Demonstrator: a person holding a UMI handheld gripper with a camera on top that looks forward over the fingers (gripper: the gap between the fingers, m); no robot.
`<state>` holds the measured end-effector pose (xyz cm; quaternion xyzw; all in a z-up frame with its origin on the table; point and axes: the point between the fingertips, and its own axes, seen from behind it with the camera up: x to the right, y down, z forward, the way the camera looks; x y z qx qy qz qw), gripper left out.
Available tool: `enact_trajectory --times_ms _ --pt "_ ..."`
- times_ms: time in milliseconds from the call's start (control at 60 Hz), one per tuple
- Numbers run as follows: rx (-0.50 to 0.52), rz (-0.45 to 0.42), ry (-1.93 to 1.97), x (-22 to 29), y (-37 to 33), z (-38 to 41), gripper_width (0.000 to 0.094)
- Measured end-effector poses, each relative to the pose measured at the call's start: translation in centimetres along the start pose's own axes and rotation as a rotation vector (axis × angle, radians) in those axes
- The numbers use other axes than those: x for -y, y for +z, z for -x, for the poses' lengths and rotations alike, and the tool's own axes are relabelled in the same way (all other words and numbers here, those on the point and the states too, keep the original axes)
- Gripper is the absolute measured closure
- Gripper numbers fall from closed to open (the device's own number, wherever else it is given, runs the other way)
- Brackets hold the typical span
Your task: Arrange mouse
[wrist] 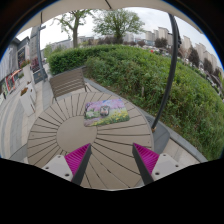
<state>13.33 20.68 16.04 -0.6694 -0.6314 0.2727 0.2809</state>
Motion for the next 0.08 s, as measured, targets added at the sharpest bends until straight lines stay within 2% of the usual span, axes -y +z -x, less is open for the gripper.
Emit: enact_trajectory --times_ms 83 --pt "0.011 -0.012 0.000 0.55 0.24 0.35 0.0088"
